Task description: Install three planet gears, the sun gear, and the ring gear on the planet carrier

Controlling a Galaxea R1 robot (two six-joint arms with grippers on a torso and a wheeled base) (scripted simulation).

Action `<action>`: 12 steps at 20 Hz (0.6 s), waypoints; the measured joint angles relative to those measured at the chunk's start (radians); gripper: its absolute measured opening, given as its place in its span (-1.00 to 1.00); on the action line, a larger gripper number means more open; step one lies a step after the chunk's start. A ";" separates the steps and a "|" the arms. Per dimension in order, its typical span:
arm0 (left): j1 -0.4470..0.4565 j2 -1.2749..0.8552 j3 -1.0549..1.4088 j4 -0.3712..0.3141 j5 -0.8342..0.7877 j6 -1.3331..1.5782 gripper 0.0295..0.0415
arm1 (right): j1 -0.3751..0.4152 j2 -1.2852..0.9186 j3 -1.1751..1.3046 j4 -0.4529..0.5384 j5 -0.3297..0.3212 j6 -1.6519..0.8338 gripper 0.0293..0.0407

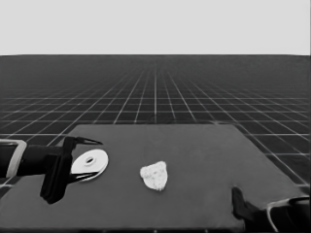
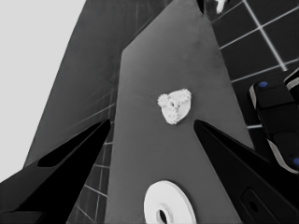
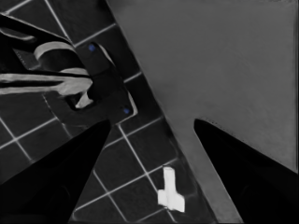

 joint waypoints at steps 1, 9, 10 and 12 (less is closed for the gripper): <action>0.000 0.000 0.000 0.000 0.000 0.000 0.49 | -0.002 -0.009 0.009 -0.003 0.002 -0.006 0.61; 0.257 0.551 -1.278 -0.240 0.783 -0.910 0.50 | -0.004 -0.022 0.020 -0.008 0.005 -0.016 0.61; 0.258 0.572 -1.326 -0.250 0.792 -0.902 0.49 | -0.004 -0.022 0.020 -0.008 0.005 -0.016 0.61; 0.260 0.594 -1.376 -0.260 0.801 -0.891 0.49 | -0.004 -0.022 0.021 -0.008 0.005 -0.016 0.61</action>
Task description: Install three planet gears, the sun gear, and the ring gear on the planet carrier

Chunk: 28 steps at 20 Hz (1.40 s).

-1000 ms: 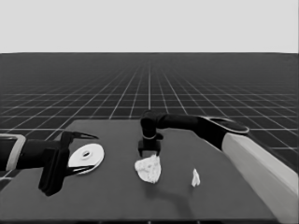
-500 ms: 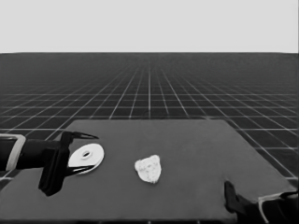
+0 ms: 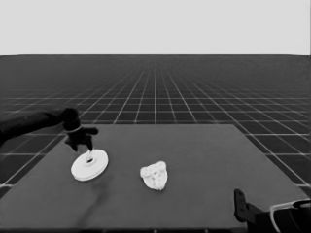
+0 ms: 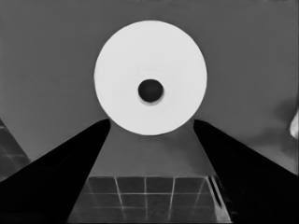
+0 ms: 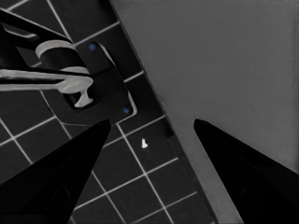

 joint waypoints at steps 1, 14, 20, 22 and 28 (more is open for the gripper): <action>0.069 0.020 -0.042 0.037 -0.064 0.014 0.49 | 0.000 0.000 0.000 0.000 0.000 0.000 0.61; 0.182 0.081 -0.163 0.074 -0.159 0.059 -0.12 | 0.000 0.000 0.000 0.000 0.000 0.000 0.61; 0.182 0.081 -0.163 0.074 -0.159 0.059 -0.12 | 0.000 0.000 0.000 0.000 0.000 0.000 0.61; 0.072 0.022 -0.044 0.030 -0.051 0.011 -0.12 | 0.000 0.000 0.000 0.000 0.000 0.000 0.61; 0.005 0.014 -0.031 -0.003 0.003 0.008 -0.12 | 0.000 0.000 0.000 0.000 0.000 0.000 0.61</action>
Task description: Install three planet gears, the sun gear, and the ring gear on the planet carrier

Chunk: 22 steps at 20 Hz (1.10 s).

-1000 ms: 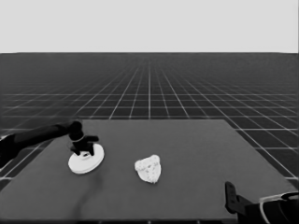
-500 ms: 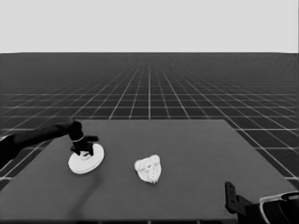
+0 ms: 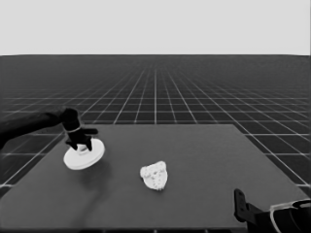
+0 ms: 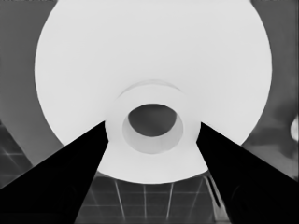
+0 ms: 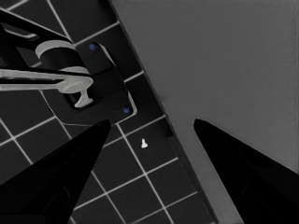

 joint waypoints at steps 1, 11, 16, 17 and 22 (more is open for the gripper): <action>-0.001 0.000 0.000 -0.001 0.001 0.000 -0.12 | 0.000 0.000 0.000 0.000 0.000 0.000 0.61; 0.049 0.687 0.155 0.098 0.061 -0.841 -0.03 | 0.000 0.000 0.000 0.000 0.000 0.000 0.61; 0.134 0.708 0.095 0.180 0.037 -0.809 -0.04 | 0.000 0.000 0.000 0.000 0.000 0.000 0.61; 0.136 0.710 0.092 0.185 0.035 -0.807 -0.05 | 0.000 0.000 0.000 0.000 0.000 0.000 0.61; 0.144 0.710 0.087 0.191 0.033 -0.805 -0.06 | 0.000 0.000 0.000 0.000 0.000 0.000 0.61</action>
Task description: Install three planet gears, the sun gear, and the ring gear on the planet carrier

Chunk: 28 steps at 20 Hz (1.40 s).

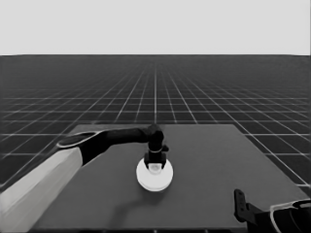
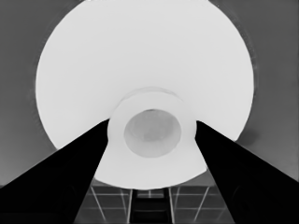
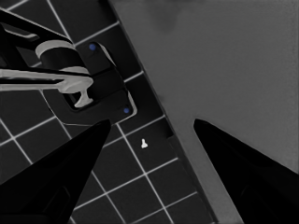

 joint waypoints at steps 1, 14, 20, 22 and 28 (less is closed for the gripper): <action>0.006 0.000 -0.001 0.000 0.000 0.004 -0.06 | 0.000 0.000 0.000 0.000 0.000 0.000 0.61; 0.016 -0.002 -0.002 0.000 0.000 0.110 -0.06 | 0.000 0.000 0.000 0.000 0.000 0.000 0.61; 0.016 -0.002 -0.002 0.000 0.000 0.162 -0.07 | 0.000 0.000 0.000 0.000 0.000 0.000 0.61; 0.016 -0.002 -0.002 0.000 0.000 0.179 -0.07 | 0.000 0.000 0.000 0.000 0.000 0.000 0.61; 0.016 -0.002 -0.002 0.000 0.000 0.232 -0.07 | 0.000 0.000 0.000 0.000 0.000 0.000 0.61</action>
